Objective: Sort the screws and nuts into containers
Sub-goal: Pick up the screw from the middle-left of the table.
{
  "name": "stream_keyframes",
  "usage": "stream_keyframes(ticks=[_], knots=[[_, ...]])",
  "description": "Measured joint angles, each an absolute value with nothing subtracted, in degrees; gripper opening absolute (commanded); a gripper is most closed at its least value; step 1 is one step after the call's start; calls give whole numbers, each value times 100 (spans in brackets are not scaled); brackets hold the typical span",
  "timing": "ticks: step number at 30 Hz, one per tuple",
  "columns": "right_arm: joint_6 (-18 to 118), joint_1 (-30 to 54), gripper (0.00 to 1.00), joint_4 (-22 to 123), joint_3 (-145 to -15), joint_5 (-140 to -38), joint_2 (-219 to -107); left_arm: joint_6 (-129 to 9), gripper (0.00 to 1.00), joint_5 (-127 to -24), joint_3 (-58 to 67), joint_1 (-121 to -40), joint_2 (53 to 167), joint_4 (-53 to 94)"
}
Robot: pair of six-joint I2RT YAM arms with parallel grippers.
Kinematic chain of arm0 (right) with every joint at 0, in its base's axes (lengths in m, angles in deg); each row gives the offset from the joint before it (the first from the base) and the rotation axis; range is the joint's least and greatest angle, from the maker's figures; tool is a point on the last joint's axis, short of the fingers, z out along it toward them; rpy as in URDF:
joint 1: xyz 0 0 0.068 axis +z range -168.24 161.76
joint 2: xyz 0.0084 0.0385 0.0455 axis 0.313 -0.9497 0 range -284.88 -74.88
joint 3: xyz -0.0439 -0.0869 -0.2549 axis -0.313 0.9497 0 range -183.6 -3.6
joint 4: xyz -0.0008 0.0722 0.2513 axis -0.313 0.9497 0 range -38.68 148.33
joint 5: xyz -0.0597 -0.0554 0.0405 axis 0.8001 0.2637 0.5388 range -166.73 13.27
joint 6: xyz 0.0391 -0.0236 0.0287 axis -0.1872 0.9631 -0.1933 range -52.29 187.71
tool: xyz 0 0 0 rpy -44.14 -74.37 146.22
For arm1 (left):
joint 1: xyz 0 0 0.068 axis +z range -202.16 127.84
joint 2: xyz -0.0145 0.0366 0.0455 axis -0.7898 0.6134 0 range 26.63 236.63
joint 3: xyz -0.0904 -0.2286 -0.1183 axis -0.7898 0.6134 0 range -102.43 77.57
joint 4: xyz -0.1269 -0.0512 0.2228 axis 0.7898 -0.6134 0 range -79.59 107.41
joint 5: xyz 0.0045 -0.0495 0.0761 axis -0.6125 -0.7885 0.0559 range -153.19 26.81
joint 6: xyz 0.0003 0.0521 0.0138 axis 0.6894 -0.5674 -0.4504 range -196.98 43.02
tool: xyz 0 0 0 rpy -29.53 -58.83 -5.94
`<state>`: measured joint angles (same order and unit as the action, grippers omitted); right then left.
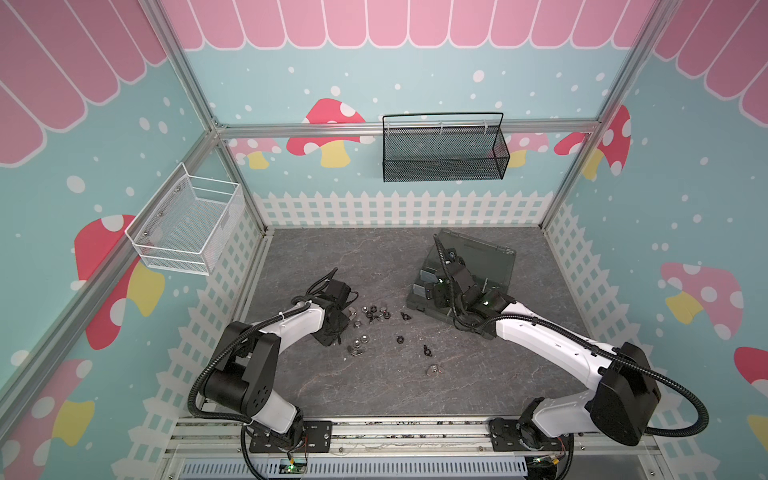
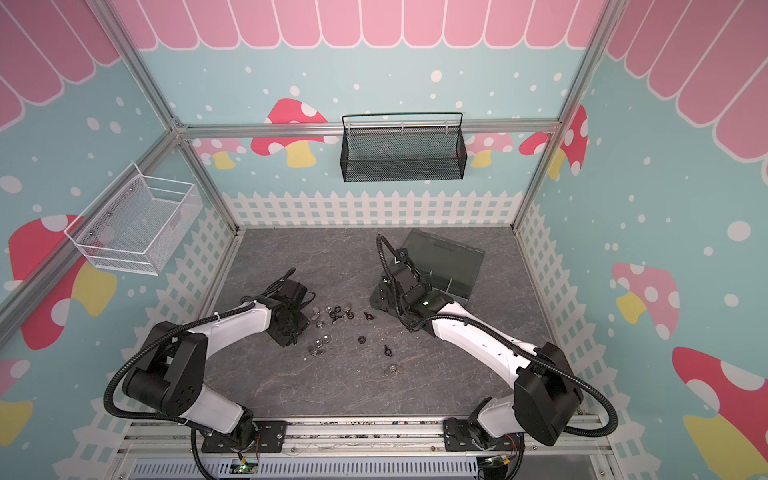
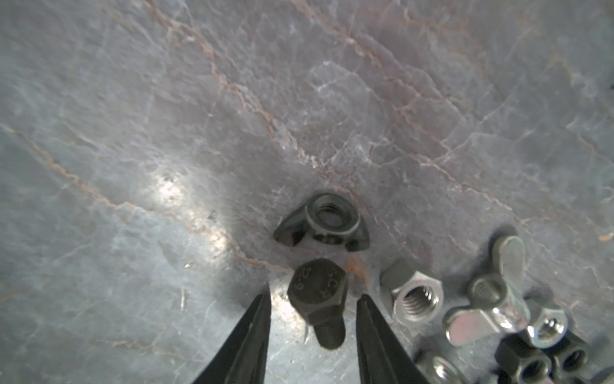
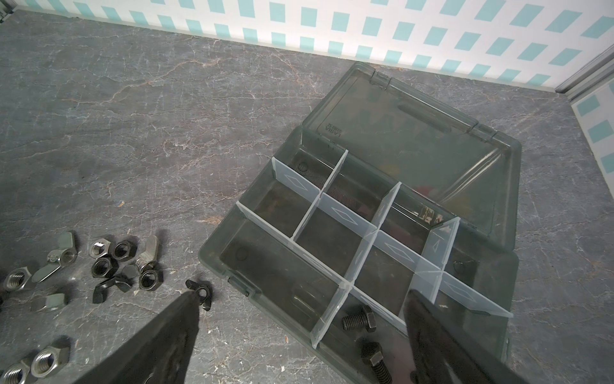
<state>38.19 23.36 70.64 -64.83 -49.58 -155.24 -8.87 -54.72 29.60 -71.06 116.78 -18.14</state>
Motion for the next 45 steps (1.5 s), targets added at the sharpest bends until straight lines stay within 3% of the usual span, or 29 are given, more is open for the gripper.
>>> stream_keyframes(ticks=[11,20,30,34,41,45], knots=[[3671,2332,97,7186,-6483,-4800,-15502,-967,29,-5428,2746,-7106,11910,-1974],[3583,2332,97,7193,-6483,-4593,-15283,-1149,29,-5421,2447,-7106,12179,-2335],[3524,2332,97,7182,-6368,-4361,-15069,-1298,20,-5476,2316,-7106,12299,-2501],[3489,2332,97,7177,-6354,-4302,-15014,-1293,20,-5485,2340,-7106,12262,-2481],[3483,2332,97,7129,-6354,-4256,-14927,-1289,35,-5574,2429,-7112,12174,-2418],[3498,2332,97,7079,-6354,-4252,-14925,-1291,35,-5651,2451,-7154,12152,-2418]])
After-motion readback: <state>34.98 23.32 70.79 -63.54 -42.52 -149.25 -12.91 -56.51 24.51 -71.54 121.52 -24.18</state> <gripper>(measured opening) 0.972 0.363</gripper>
